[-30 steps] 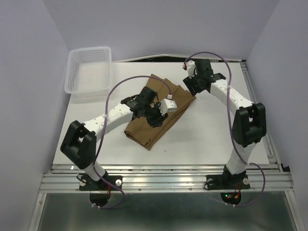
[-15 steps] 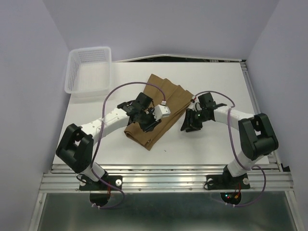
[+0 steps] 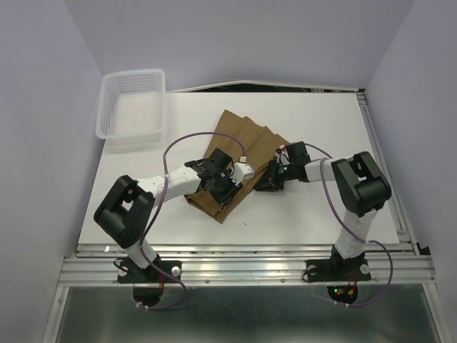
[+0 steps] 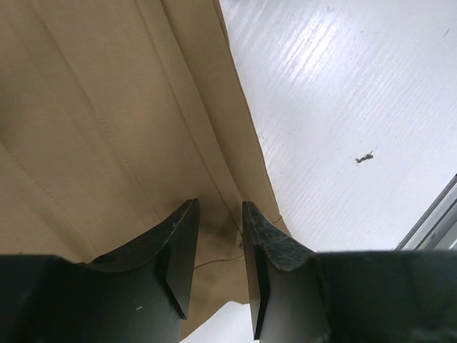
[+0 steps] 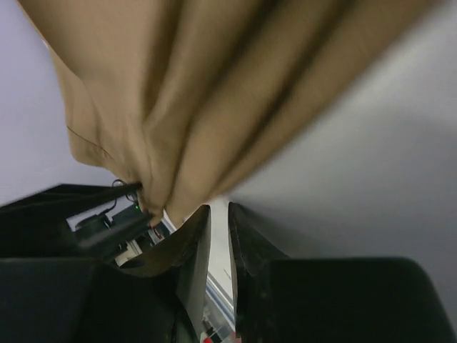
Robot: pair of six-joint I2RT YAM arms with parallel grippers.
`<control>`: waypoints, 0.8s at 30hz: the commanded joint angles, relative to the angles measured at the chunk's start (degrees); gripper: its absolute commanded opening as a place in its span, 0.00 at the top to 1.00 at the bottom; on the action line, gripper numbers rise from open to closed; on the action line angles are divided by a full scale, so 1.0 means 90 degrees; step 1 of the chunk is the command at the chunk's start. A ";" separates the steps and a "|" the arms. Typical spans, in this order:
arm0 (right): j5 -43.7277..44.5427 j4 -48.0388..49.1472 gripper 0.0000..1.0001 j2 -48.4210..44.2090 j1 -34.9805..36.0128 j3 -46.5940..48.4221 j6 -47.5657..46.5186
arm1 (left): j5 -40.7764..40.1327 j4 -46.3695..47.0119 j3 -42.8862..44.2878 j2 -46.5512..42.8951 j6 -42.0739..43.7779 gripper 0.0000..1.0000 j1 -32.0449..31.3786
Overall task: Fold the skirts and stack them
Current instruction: Fold the skirt
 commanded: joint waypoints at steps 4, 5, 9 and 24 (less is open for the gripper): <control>0.0812 0.0188 0.83 0.1064 -0.0039 0.1303 -0.0288 | 0.0259 0.0230 0.0397 0.0642 -0.0357 0.57 -0.0164; 0.0929 0.0188 0.83 0.1181 -0.0126 0.1490 -0.0288 | 0.0259 0.0269 0.0514 0.0730 -0.0396 0.58 -0.0155; 0.1144 0.0178 0.86 0.1494 -0.0477 0.2195 -0.0366 | 0.0366 0.0435 0.0885 0.1179 -0.0737 0.65 -0.0194; 0.0101 -0.0056 0.63 0.0274 -0.0538 0.0331 -0.0190 | 0.0298 0.0797 0.1657 0.1659 -0.1666 0.89 -0.0262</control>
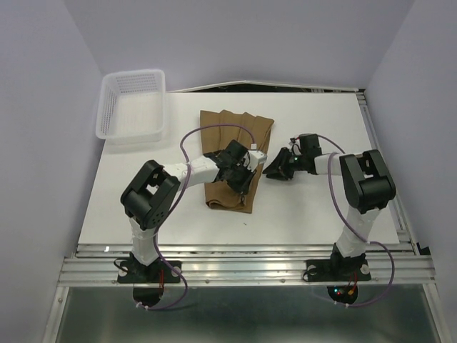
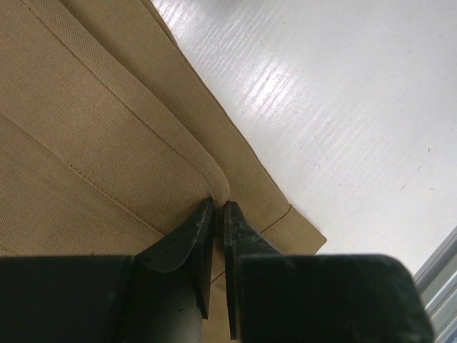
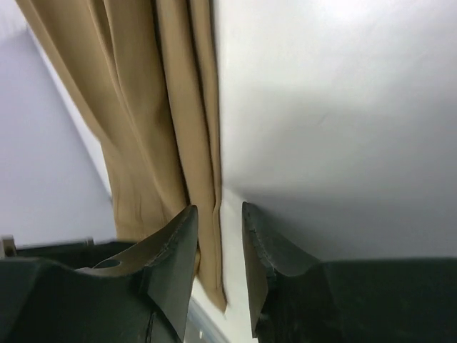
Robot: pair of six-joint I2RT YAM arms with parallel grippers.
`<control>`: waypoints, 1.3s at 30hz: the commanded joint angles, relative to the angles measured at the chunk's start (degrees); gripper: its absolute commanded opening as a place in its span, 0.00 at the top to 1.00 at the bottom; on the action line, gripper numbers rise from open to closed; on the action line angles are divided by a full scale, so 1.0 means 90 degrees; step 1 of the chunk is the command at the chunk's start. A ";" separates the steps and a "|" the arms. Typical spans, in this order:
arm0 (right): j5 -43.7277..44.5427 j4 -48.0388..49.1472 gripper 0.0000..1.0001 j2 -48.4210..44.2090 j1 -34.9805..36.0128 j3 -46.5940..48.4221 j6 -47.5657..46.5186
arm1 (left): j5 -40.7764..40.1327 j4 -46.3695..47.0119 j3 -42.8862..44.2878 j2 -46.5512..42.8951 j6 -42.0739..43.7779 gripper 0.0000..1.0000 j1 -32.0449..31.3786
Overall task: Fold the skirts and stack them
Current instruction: Fold the skirt
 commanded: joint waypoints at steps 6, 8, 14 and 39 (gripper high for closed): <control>-0.0465 -0.0566 0.62 0.0138 0.0664 -0.0440 -0.0193 | 0.0031 -0.0027 0.0346 -0.0141 -0.0182 0.91 -0.0041; -0.0377 -0.0655 0.65 0.0197 0.0791 -0.0440 -0.0290 | 0.0060 -0.0046 0.0346 -0.0131 -0.0134 0.93 -0.0041; -0.0016 -0.0880 0.75 0.0334 0.0996 -0.0352 -0.0437 | 0.0099 -0.0066 0.0327 -0.0248 -0.0007 1.00 -0.0070; 0.0345 -0.1035 0.98 0.0197 0.1113 -0.0459 -0.0486 | -0.0019 0.0002 0.0698 0.0220 -0.0231 0.87 -0.0432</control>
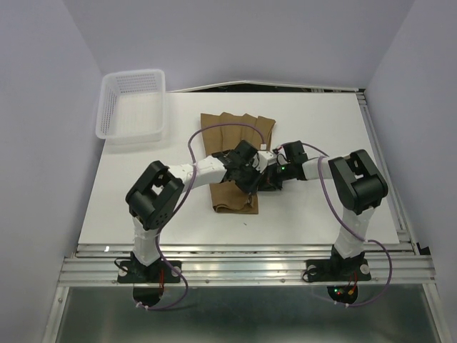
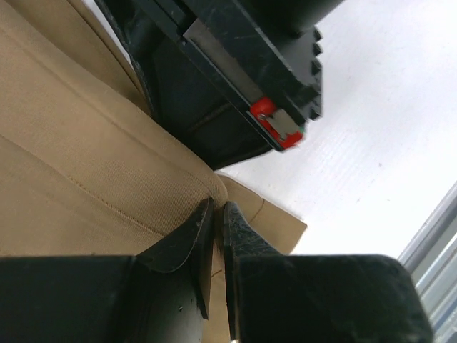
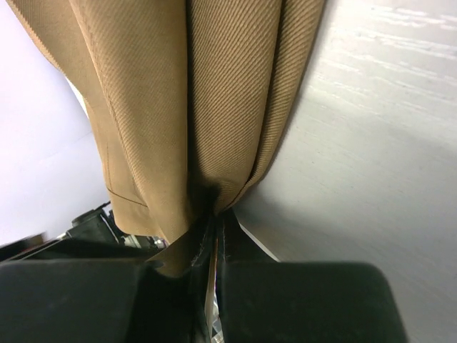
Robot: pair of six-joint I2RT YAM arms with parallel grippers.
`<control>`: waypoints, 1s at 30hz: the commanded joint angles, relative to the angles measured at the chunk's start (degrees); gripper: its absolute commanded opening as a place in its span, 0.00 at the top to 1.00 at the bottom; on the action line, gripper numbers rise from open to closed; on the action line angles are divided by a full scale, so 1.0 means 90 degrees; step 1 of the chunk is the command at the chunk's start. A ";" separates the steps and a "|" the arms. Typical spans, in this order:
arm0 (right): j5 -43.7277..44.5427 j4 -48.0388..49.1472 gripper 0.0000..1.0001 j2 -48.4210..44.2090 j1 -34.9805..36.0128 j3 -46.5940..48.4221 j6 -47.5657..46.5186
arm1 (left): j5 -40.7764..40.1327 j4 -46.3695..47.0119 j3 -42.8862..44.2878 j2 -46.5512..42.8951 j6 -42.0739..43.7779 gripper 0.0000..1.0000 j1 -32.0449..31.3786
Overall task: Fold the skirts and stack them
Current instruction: Fold the skirt
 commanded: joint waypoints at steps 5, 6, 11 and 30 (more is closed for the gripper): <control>0.1300 -0.1664 0.78 -0.0066 0.0123 0.0171 -0.0969 | 0.0351 0.0464 0.0105 0.0443 0.0090 0.70 -0.0031; 0.1368 -0.1995 0.75 -0.0095 0.0045 0.0220 -0.1154 | 0.0430 0.0465 0.0105 0.0443 0.0129 0.68 -0.0021; 0.1514 -0.2866 0.63 -0.0387 -0.0082 0.0484 -0.1614 | 0.0771 0.0533 -0.0187 -0.0307 0.0344 0.49 0.0018; -0.1228 -0.2888 0.39 -0.0780 0.0444 0.2057 -0.2036 | 0.3086 -0.0463 -0.2287 -0.2781 0.1048 0.60 0.2127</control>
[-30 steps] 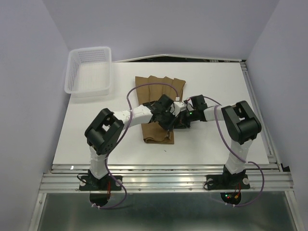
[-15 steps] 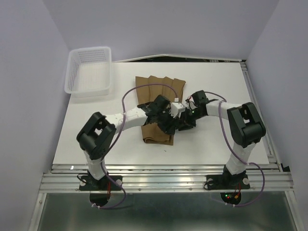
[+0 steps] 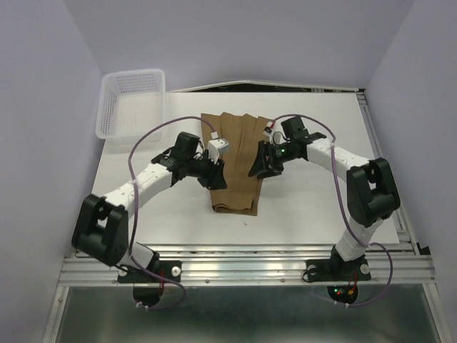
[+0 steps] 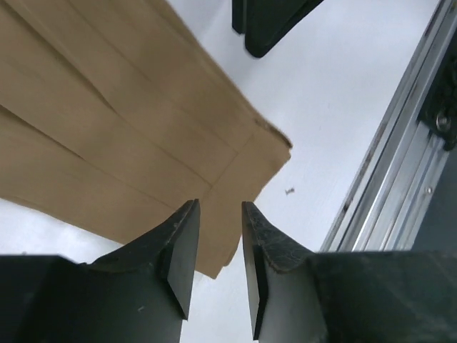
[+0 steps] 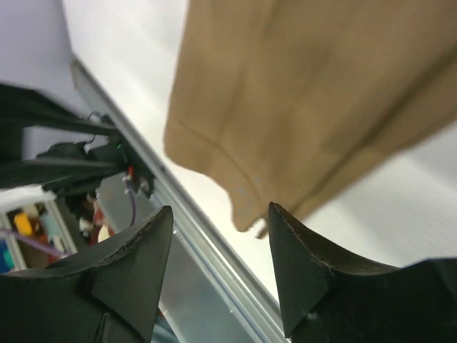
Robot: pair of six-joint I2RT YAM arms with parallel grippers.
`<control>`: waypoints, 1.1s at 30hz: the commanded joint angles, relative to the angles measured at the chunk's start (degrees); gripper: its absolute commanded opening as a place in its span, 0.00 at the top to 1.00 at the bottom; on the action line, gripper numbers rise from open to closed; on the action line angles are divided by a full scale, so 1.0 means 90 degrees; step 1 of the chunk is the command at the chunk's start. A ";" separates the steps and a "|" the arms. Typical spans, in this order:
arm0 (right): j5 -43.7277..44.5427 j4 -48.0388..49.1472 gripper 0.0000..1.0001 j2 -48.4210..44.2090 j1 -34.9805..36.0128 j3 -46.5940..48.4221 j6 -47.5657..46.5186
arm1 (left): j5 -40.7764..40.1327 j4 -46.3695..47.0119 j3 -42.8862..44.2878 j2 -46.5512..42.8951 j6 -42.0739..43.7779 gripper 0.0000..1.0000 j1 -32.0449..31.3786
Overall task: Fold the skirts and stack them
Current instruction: Fold the skirt
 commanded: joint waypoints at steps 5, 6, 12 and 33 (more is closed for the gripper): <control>-0.1197 0.0568 0.43 0.1212 0.0694 -0.0094 -0.0099 | 0.1305 -0.0515 -0.0304 0.1704 0.0295 0.69 0.0243; -0.1100 0.0471 0.43 0.1321 0.0694 -0.0133 -0.0246 | 0.1296 -0.0584 -0.0178 0.1939 0.0295 0.70 0.0331; -0.0553 0.0294 0.46 0.1937 0.0694 -0.0339 -0.0677 | 0.0975 -0.1356 0.0546 0.3640 0.0578 0.78 0.0820; 0.0777 0.1328 0.28 -0.0221 0.0459 -0.2495 0.2163 | -0.2726 0.0986 -0.1201 -0.0939 0.1876 0.27 -0.0820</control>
